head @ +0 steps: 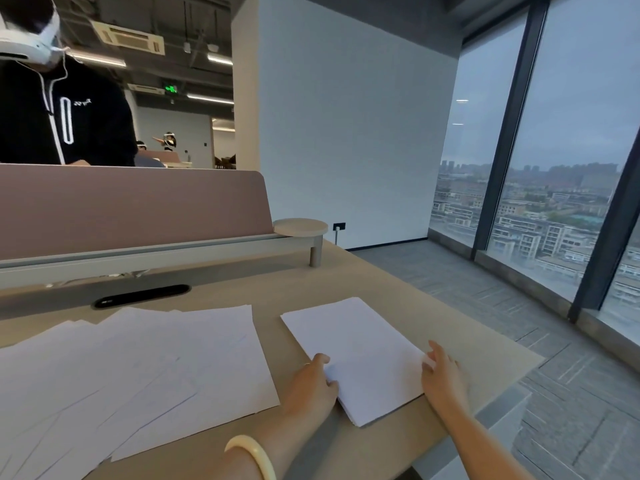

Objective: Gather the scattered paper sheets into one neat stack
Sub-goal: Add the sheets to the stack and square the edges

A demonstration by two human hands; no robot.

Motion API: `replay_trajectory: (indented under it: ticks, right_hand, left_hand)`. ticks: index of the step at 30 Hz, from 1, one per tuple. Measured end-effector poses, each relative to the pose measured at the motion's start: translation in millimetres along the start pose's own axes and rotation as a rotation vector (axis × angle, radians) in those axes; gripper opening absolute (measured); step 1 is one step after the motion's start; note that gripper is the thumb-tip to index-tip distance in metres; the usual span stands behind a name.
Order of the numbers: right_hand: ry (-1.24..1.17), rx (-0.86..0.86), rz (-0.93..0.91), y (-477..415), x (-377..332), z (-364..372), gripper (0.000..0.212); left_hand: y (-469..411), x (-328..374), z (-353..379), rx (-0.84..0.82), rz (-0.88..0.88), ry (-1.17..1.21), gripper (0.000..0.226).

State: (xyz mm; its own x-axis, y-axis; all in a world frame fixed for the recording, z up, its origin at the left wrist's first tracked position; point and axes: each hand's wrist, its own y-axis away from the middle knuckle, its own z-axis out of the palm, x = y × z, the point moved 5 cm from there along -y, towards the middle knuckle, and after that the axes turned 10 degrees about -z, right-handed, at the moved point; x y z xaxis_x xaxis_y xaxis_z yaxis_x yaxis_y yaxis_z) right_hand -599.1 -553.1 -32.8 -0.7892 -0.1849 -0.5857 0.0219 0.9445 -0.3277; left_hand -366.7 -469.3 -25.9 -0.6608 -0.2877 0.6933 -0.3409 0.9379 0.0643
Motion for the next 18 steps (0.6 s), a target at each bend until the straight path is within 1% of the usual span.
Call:
replay_trajectory:
  ticks: [5, 8, 10, 14, 18]
  right_hand:
    - [-0.009, 0.025, 0.017, -2.1, 1.2, -2.9, 0.048]
    - [-0.030, 0.091, 0.028, 2.0, -2.1, -12.1, 0.048]
    - [-0.019, 0.140, -0.020, 8.5, -14.8, -15.5, 0.048]
    - [-0.036, 0.128, -0.227, 29.4, -85.7, -1.9, 0.049]
    - [-0.142, 0.035, -0.357, 56.0, -167.9, 21.8, 0.049]
  left_hand:
    - [2.0, -2.0, -6.4, 0.023, 0.001, 0.028, 0.045]
    - [9.2, -10.9, -31.1, 0.105, 0.025, 0.053, 0.045]
    - [13.4, -22.4, -56.3, 0.175, 0.031, 0.042, 0.044]
    - [18.0, -53.2, -110.4, 0.329, -0.012, 0.054, 0.049]
    - [35.0, -79.2, -150.7, 0.378, -0.020, 0.078, 0.052]
